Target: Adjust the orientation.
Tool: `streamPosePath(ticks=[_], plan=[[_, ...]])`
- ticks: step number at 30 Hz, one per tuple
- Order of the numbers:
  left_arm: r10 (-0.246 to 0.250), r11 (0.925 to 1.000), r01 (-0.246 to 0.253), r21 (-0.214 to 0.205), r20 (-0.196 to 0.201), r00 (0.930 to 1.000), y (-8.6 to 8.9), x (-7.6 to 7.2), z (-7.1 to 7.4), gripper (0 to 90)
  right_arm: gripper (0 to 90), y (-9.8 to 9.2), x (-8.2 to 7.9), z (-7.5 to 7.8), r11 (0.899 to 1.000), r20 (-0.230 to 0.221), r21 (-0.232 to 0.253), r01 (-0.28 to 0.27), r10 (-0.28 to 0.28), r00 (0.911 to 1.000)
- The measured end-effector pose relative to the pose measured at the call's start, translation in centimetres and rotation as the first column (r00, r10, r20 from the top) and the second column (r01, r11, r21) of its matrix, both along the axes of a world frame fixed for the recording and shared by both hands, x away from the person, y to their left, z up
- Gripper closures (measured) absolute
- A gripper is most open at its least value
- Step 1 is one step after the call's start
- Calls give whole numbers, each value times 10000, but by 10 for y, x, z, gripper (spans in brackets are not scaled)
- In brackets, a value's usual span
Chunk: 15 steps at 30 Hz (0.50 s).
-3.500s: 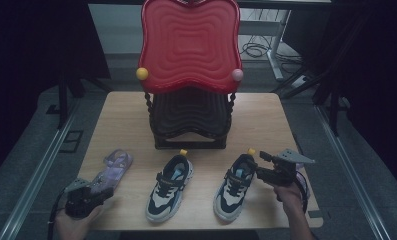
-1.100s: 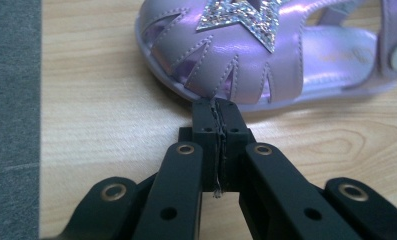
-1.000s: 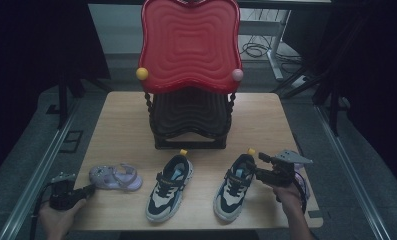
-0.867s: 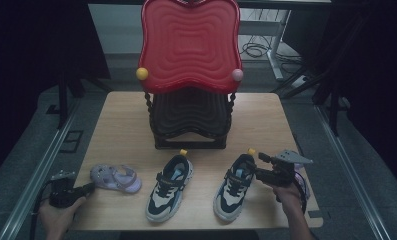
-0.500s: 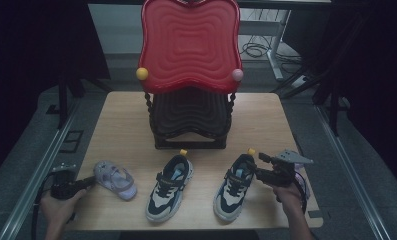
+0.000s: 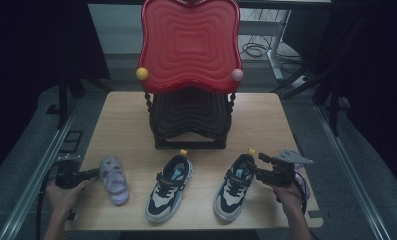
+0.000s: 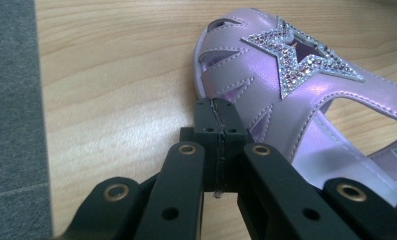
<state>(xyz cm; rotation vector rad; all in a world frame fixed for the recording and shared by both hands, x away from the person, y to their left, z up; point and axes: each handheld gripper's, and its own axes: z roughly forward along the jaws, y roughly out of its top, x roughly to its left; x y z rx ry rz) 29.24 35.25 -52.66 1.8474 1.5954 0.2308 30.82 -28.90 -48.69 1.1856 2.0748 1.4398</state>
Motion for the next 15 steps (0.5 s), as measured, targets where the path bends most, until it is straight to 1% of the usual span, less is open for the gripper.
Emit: streamPosePath(ticks=[3,6,7,11,15], plan=[[-81,10000,81,-20,-42,10000,-1,7,0,899,336,0,0,0,10000,-31,-22,7,-7,10000],[-73,10000,72,-16,-46,10000,-2,9,0,899,336,0,0,0,10000,-6,-3,14,-14,10000],[-92,10000,92,-12,-9,10000,-2,11,1,899,336,0,-1,1,10000,81,-10,12,-12,10000],[-107,9999,108,-78,72,9999,-1,15,4,899,336,-1,-1,2,10000,49,23,28,-28,10000],[-203,9998,203,-36,82,9998,-2,20,5,899,336,0,-1,1,10000,56,34,-39,38,10000]])
